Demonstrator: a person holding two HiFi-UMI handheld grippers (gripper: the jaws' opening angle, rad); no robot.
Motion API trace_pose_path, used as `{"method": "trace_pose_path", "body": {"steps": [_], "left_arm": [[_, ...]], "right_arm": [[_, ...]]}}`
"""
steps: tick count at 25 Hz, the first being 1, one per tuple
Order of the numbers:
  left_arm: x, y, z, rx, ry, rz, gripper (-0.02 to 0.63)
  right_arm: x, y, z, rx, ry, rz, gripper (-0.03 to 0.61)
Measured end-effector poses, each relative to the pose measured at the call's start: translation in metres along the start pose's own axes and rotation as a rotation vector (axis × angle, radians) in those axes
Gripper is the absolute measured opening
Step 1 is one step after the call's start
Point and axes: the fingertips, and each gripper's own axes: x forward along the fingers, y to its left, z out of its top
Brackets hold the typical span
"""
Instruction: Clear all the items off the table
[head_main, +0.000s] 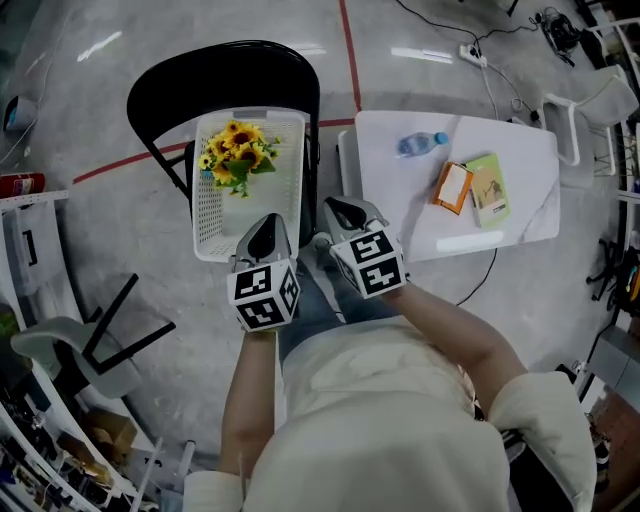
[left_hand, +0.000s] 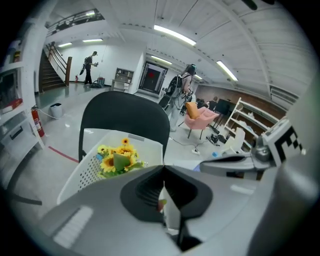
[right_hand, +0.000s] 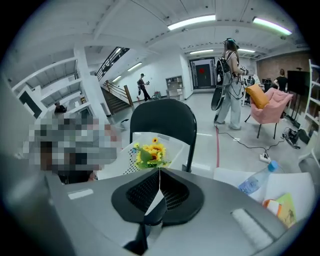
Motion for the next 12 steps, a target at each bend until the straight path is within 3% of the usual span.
{"method": "trace_pose_path", "body": {"steps": [12], "left_arm": [[0.049,-0.101,-0.007,0.192,0.091,-0.195,0.009]], "right_arm": [[-0.042,-0.092,-0.036,0.196,-0.039,-0.171,0.006]]}}
